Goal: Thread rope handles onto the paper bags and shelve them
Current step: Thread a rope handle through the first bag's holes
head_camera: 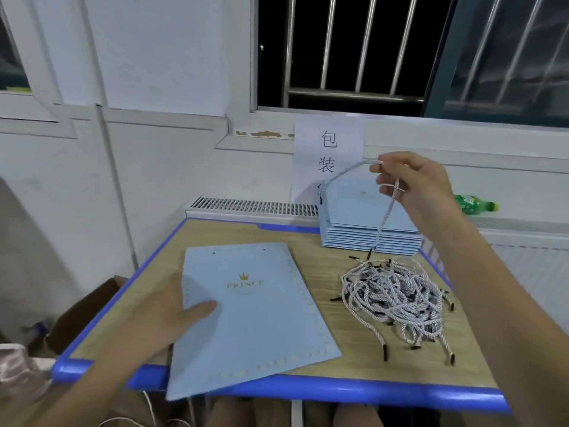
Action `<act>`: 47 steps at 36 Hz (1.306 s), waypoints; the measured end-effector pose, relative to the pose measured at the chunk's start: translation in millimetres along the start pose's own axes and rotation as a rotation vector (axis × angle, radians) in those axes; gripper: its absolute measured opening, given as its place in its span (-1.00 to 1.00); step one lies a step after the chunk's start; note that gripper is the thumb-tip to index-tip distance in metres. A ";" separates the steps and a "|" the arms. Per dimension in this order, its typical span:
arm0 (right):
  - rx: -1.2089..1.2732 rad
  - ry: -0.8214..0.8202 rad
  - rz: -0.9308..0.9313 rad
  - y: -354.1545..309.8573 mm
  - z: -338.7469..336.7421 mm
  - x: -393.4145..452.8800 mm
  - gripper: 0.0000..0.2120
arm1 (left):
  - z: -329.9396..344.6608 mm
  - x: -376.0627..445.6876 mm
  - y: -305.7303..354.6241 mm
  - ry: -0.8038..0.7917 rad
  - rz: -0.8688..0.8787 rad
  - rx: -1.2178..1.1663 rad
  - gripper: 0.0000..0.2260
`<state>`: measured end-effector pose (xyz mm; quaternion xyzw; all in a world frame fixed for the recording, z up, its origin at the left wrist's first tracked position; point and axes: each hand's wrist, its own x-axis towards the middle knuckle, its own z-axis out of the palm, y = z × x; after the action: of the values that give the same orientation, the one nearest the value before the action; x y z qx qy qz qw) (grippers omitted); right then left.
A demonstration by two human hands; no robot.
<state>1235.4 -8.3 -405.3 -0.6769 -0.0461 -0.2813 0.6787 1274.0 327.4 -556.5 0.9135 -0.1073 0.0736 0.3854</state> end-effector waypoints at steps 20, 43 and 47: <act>-1.294 -0.671 -0.103 142.5 9.0 -15.0 -0.63 | 15.0 40.8 -22.7 0.026 0.170 0.407 -0.04; -0.581 -0.614 0.114 127.2 128.3 -41.0 -0.80 | -38.6 25.4 11.1 -0.595 0.057 0.373 -0.56; -0.535 -0.572 0.147 150.2 141.2 -55.6 -0.87 | -28.1 45.7 17.0 -0.520 0.046 0.305 -0.74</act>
<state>1300.5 131.6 -552.9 -0.8822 -0.1099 -0.0344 0.4565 1312.4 329.6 -515.4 0.9465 -0.2104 -0.1387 0.2016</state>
